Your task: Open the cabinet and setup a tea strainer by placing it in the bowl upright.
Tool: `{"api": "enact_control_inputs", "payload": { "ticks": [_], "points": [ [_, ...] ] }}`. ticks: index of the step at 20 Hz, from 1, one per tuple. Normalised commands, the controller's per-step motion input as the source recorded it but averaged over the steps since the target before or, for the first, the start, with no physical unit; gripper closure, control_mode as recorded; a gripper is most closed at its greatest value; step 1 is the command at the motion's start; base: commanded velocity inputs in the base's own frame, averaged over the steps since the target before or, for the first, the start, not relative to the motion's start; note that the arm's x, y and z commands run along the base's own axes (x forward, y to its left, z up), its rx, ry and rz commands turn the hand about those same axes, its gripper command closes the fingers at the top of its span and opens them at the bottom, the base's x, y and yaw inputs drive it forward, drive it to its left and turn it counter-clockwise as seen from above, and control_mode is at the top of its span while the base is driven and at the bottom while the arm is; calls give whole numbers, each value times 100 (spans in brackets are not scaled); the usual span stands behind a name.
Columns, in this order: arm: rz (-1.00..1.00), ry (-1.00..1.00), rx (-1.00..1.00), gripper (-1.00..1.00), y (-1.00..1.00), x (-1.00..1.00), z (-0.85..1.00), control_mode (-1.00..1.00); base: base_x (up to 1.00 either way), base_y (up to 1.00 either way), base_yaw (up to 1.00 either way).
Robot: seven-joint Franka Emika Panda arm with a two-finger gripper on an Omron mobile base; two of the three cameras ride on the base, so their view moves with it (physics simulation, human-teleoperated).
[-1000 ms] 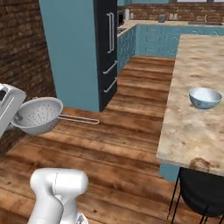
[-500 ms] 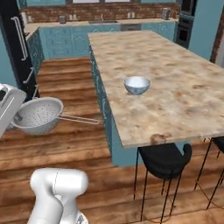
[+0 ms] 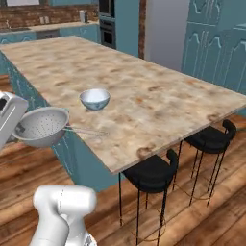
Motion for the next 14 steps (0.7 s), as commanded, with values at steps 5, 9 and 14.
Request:
{"api": "enact_control_inputs", "payload": {
  "ticks": [5, 9, 14],
  "points": [
    [0, 0, 0, 100, 0, 0, 0, 100, 18, 64, -68],
    [0, 0, 0, 100, 0, 0, 0, 100, 0, 77, -62],
    [0, 0, 0, 100, 0, 0, 0, 100, 0, 79, -61]
  ]
}}
